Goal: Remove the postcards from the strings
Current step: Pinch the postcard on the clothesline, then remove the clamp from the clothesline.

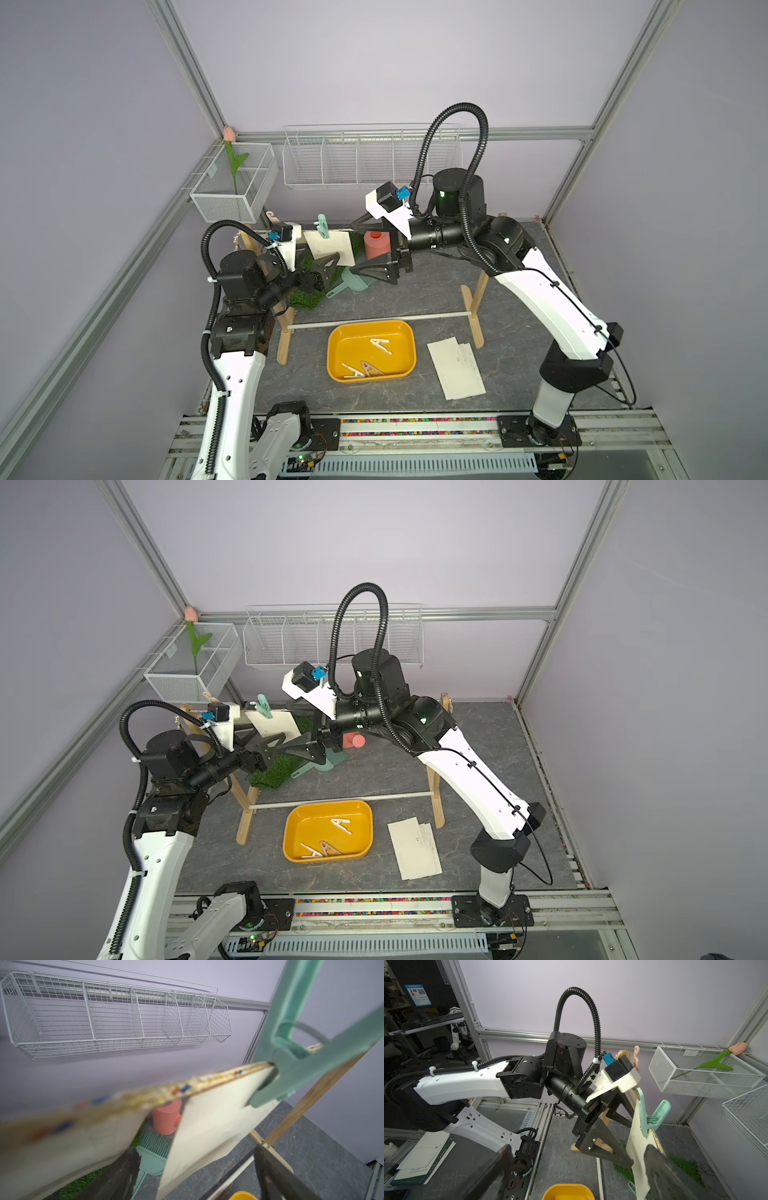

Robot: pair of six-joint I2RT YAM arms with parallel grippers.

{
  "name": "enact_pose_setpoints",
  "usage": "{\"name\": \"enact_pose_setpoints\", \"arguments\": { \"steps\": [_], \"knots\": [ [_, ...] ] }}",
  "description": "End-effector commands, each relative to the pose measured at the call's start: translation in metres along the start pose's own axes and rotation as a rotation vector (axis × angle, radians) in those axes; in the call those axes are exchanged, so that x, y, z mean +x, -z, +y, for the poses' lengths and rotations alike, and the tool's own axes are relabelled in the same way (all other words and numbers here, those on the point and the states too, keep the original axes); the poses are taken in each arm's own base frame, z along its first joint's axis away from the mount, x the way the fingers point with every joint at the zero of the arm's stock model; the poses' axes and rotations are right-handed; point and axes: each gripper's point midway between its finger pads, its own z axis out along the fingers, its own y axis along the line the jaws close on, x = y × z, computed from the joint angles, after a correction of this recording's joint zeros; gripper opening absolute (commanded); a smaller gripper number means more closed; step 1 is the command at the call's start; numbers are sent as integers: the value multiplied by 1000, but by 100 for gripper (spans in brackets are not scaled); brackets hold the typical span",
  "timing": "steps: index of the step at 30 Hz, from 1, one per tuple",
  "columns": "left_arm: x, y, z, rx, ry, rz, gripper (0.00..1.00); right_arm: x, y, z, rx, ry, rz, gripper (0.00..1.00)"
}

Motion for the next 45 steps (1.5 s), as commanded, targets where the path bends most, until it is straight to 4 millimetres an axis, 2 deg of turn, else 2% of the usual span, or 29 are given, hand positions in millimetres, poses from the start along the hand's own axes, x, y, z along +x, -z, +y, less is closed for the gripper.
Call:
{"name": "enact_pose_setpoints", "arguments": {
  "steps": [1,6,10,16,22,25,29,45],
  "knots": [
    [-6,-1,-5,41,-34,-36,82,-12,12,10,-15,45,-28,99],
    [-4,5,-11,52,-49,-45,61,-11,11,5,0,46,-23,99],
    [1,10,-12,36,-55,-51,35,-16,6,-16,70,5,-51,100],
    [2,12,-11,17,-51,-56,17,-22,-7,-40,117,-58,-88,99],
    [3,12,-9,6,-45,-56,4,-13,-25,-57,121,-89,-83,99],
    [4,12,-8,4,-44,-53,0,-4,-36,-64,110,-94,-76,96],
    [5,11,-8,4,-41,-52,0,4,-47,-71,97,-81,-75,92],
    [5,9,-8,13,-28,-46,0,21,-71,-98,141,-35,-89,83]
  ]
}}
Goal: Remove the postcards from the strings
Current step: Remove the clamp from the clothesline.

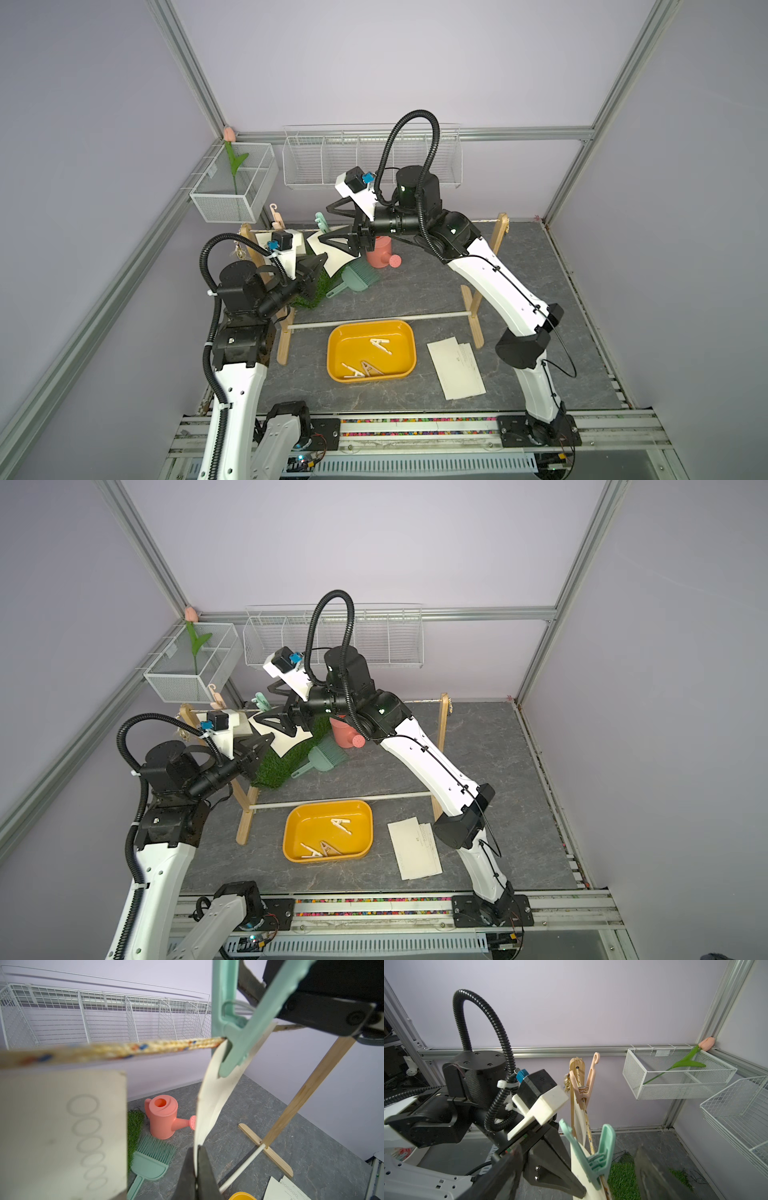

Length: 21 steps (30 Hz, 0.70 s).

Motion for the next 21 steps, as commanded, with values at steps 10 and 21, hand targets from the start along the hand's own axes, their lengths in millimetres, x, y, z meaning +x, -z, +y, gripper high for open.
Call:
{"name": "enact_pose_setpoints", "arguments": {
  "steps": [10,21],
  "knots": [
    [0,-1,2,-1,4,-3,0,7,-25,-9,-11,57,-52,70],
    [1,-3,3,3,21,1,0,4,-28,-2,-31,92,-68,47]
  ]
}}
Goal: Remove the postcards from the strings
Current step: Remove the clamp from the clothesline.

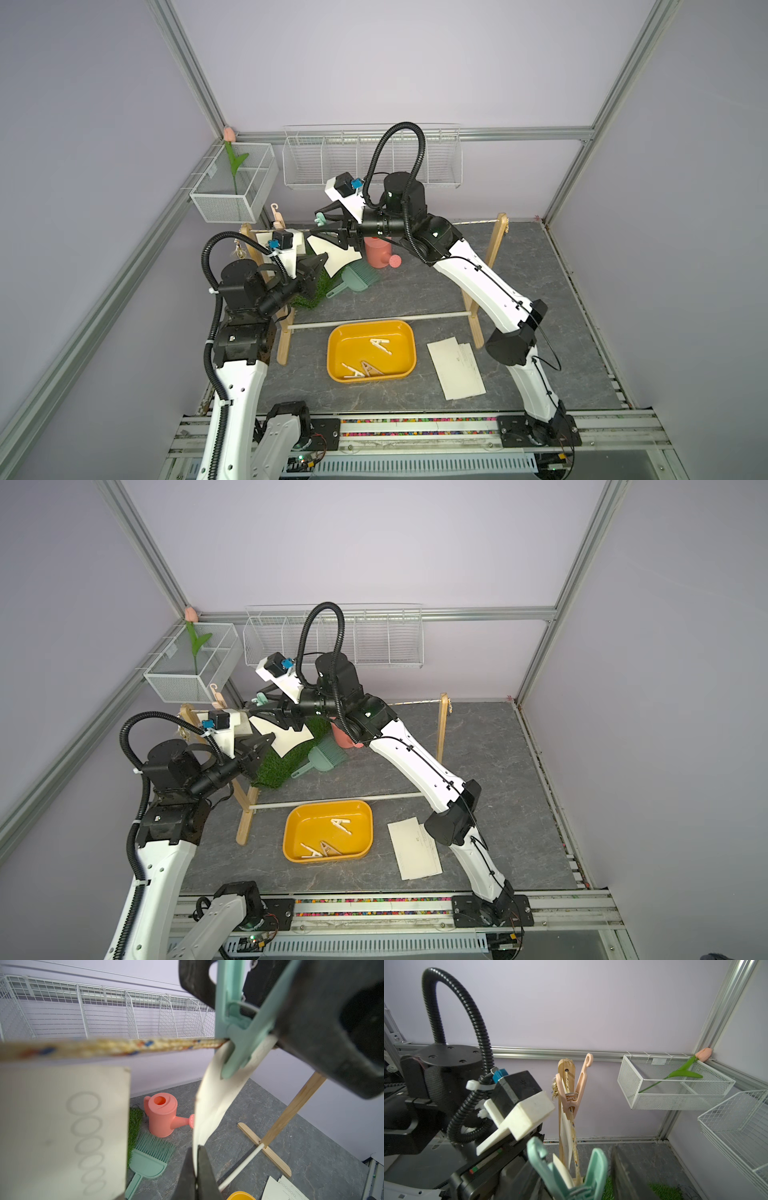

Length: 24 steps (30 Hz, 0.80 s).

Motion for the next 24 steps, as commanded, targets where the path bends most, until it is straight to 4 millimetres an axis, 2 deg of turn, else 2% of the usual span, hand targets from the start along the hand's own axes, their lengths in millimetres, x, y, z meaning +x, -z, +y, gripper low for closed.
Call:
{"name": "enact_pose_setpoints", "arguments": {
  "steps": [1,7,13,18,24],
  "knots": [
    [-2,0,1,3,1,-11,0,-7,-3,10,-31,40,-23,44],
    [-1,0,0,4,11,-10,0,-7,-4,15,-28,78,-19,34],
    [2,0,-6,40,18,-9,0,-16,0,14,-4,112,-35,33],
    [10,2,-13,67,13,-4,0,-34,10,8,56,149,-63,29],
    [19,3,-21,91,21,1,0,-58,23,10,88,191,-109,27]
  ]
}}
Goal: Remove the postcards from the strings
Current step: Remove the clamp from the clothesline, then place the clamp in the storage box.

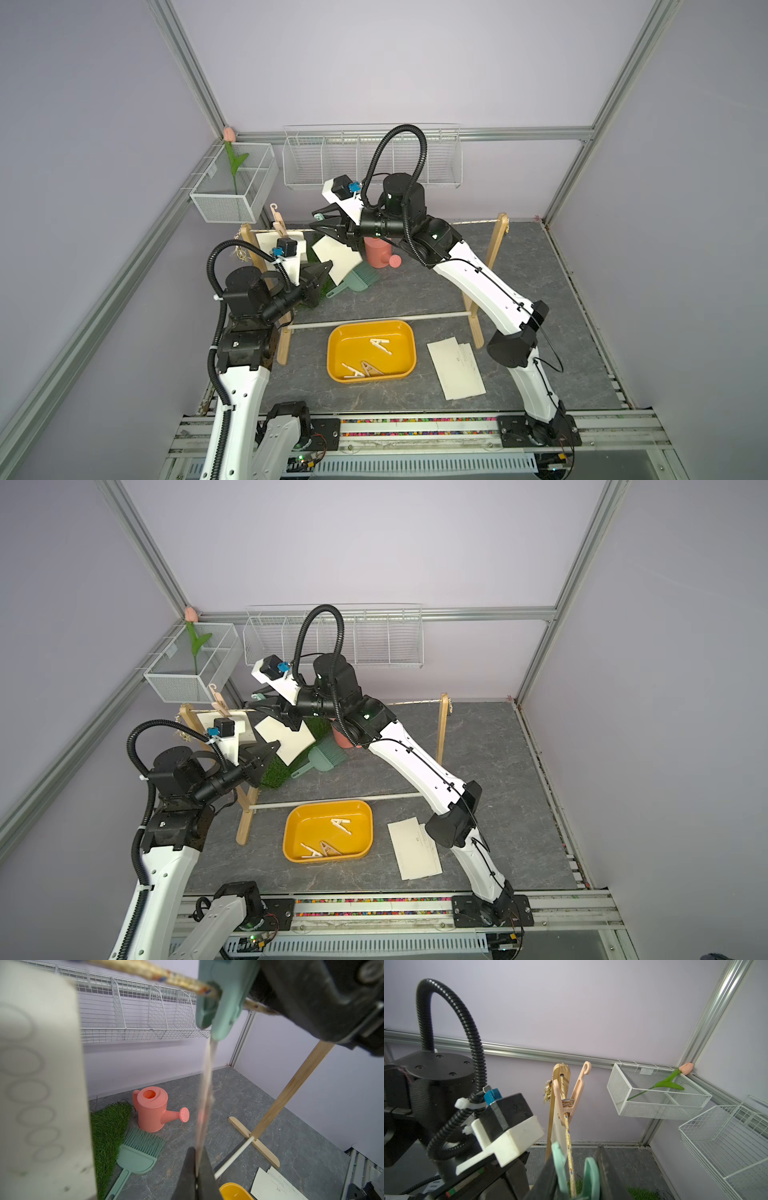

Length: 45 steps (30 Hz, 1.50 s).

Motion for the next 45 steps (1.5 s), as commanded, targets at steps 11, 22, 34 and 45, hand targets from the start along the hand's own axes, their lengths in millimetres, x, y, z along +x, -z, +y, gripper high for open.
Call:
{"name": "enact_pose_setpoints", "arguments": {
  "steps": [11,22,34,45],
  "knots": [
    [26,-4,-37,140,17,63,0,-87,51,4,92,130,-146,28],
    [2,37,-76,172,-54,-14,0,-92,122,33,120,199,-59,31],
    [-44,72,-123,316,-115,-145,0,33,217,94,234,-26,97,33],
    [-107,116,-179,480,-191,-268,0,189,178,105,196,-312,332,32]
  ]
}}
